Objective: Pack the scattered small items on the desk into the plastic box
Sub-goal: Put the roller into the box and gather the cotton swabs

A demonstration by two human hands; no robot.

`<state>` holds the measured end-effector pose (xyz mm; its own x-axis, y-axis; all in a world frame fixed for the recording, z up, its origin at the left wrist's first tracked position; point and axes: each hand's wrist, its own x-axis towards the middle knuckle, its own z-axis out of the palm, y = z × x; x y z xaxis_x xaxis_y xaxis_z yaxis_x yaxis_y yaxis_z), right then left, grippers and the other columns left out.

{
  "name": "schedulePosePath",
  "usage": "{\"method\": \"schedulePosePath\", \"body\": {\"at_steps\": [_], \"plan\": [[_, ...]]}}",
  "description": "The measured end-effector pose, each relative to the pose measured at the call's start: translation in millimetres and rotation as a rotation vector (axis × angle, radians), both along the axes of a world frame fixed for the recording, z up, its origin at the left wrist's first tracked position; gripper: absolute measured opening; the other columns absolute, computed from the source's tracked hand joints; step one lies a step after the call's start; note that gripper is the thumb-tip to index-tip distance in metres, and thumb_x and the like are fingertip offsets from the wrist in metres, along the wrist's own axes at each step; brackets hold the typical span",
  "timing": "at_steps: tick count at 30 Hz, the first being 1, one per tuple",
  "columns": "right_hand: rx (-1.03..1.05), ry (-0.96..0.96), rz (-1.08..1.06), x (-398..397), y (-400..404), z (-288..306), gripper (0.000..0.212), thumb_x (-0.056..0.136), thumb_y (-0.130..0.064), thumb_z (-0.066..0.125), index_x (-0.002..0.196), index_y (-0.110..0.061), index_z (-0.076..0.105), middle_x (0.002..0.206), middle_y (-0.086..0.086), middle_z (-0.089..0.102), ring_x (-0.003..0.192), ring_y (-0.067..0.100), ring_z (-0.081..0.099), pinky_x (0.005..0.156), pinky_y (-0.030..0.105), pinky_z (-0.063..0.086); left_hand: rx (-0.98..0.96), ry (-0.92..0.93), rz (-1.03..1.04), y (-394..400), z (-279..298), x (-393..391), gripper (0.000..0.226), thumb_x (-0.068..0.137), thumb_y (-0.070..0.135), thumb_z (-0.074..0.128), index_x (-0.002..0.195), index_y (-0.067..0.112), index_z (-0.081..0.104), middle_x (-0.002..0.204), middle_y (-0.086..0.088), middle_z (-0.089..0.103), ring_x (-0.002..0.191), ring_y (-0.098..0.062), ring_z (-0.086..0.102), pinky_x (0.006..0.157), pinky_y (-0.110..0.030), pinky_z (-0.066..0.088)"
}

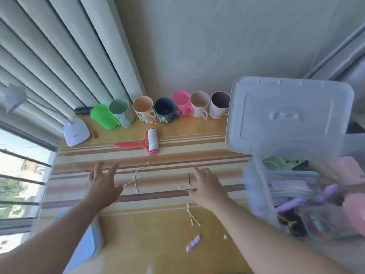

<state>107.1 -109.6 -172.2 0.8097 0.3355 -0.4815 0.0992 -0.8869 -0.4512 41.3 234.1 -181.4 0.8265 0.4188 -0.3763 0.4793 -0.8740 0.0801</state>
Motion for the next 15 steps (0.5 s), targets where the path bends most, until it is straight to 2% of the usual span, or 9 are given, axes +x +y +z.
{"method": "schedulePosePath", "body": {"at_steps": [2, 5, 9, 12, 15], "plan": [[-0.084, 0.064, -0.033, -2.4, 3.4, -29.1, 0.062, 0.089, -0.049, 0.067, 0.14, -0.024, 0.042, 0.138, 0.0, 0.044, 0.13, 0.029, 0.045, 0.094, 0.044, 0.052, 0.039, 0.051, -0.027, 20.9, -8.2, 19.3, 0.083, 0.085, 0.037, 0.071, 0.157, 0.035, 0.032, 0.165, -0.017, 0.012, 0.148, -0.045, 0.019, 0.122, -0.053, 0.023], [-0.124, 0.056, -0.11, -5.5, 13.3, -57.5, 0.062, 0.083, -0.058, 0.069, 0.131, -0.023, 0.049, 0.131, 0.0, 0.045, 0.122, 0.029, 0.046, 0.086, 0.039, 0.051, 0.057, 0.059, -0.119, 34.4, -18.2, 52.2, 0.082, 0.086, 0.035, 0.07, 0.157, 0.035, 0.029, 0.165, -0.016, 0.013, 0.148, -0.046, 0.018, 0.121, -0.058, 0.025], [-0.106, 0.0, -0.147, -10.8, 33.4, -74.1, 0.059, 0.089, -0.049, 0.068, 0.14, -0.03, 0.047, 0.133, 0.001, 0.044, 0.123, 0.029, 0.042, 0.086, 0.039, 0.052, 0.055, 0.072, -0.232, 30.2, -25.3, 94.4, 0.086, 0.087, 0.034, 0.072, 0.158, 0.034, 0.023, 0.168, -0.014, 0.011, 0.151, -0.046, 0.016, 0.119, -0.063, 0.03], [-0.077, -0.064, -0.097, -14.1, 42.8, -82.2, 0.036, 0.097, -0.038, 0.066, 0.131, -0.034, 0.057, 0.133, -0.005, 0.047, 0.123, 0.025, 0.044, 0.09, 0.039, 0.053, 0.042, 0.068, -0.29, 25.3, -33.2, 127.6, 0.09, 0.088, 0.034, 0.071, 0.161, 0.033, 0.018, 0.169, -0.012, 0.011, 0.153, -0.044, 0.014, 0.119, -0.064, 0.029], [-0.087, -0.104, -0.04, -16.8, 43.0, -88.7, 0.016, 0.103, -0.036, 0.062, 0.115, -0.025, 0.062, 0.12, -0.007, 0.051, 0.115, 0.023, 0.047, 0.077, 0.034, 0.046, 0.014, 0.127, -0.296, 25.1, -46.2, 152.6, 0.09, 0.089, 0.036, 0.068, 0.162, 0.028, 0.016, 0.164, -0.013, 0.029, 0.15, -0.041, 0.026, 0.12, -0.062, 0.029]]}}
